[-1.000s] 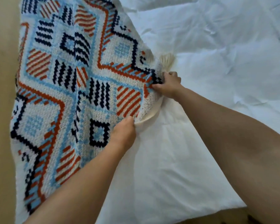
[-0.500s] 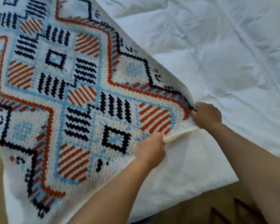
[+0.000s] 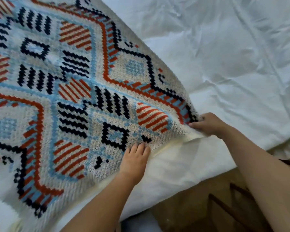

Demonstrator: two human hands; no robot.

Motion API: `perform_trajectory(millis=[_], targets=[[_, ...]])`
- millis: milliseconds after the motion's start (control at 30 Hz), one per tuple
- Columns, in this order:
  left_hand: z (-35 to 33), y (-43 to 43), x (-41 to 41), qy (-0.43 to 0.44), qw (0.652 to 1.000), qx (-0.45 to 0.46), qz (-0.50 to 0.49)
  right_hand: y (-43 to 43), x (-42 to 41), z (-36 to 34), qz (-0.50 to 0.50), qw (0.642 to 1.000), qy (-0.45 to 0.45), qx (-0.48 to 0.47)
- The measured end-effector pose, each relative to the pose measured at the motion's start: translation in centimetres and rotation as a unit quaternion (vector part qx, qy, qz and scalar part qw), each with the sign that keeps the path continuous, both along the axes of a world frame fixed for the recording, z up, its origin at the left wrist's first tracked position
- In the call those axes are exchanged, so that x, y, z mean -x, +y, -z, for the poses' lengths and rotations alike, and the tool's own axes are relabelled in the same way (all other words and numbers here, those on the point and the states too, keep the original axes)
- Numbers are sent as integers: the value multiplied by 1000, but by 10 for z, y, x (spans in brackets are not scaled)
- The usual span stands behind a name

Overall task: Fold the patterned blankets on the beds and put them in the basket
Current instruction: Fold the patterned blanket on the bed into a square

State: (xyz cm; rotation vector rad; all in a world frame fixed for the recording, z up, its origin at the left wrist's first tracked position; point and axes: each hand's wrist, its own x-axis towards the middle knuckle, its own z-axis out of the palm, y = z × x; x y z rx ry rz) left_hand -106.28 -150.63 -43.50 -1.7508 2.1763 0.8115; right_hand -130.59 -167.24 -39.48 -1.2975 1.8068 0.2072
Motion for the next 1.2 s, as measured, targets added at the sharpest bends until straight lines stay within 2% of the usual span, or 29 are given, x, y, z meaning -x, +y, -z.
perform_trajectory(millis=[133, 200, 267, 333, 433, 533, 600, 700, 767, 900, 1000, 1067, 1133, 1200], targets=[[-9, -3, 7, 33, 998, -4, -48, -2, 8, -33, 53, 986, -158, -23], [-13, -8, 14, 49, 996, -7, -70, -1, 17, -38, 79, 983, -162, -18], [-16, -13, 23, 57, 996, -5, -65, 0, 25, -38, 75, 994, -84, 15], [-16, -17, 28, 60, 997, -5, -56, -2, 33, -32, 6, 997, 54, 55], [-11, -17, 26, 66, 996, -26, -47, 8, 43, -18, -27, 964, 243, 101], [-5, -10, 20, 72, 996, -36, -35, 20, 41, 2, -9, 954, 293, 65], [-3, 1, 17, 79, 996, -35, -34, 29, 26, 12, 10, 956, 284, 75], [-3, 23, 4, 75, 996, -2, -39, 51, -12, 22, -4, 949, 254, 187], [-3, 42, -15, 38, 998, 17, -44, 76, -51, 25, -31, 945, 219, 241], [2, 91, -69, -58, 995, -10, -84, 137, -143, 32, -155, 943, 129, 263], [-8, 129, -112, -93, 989, 38, -111, 190, -210, 38, -258, 933, 72, 239], [-14, 159, -143, -93, 975, 64, -192, 229, -252, 40, -323, 920, 45, 217], [-15, 191, -180, -104, 949, -9, -299, 265, -288, 41, -375, 905, 18, 199], [-11, 217, -207, -104, 903, -88, -409, 293, -315, 41, -427, 884, 11, 193]])
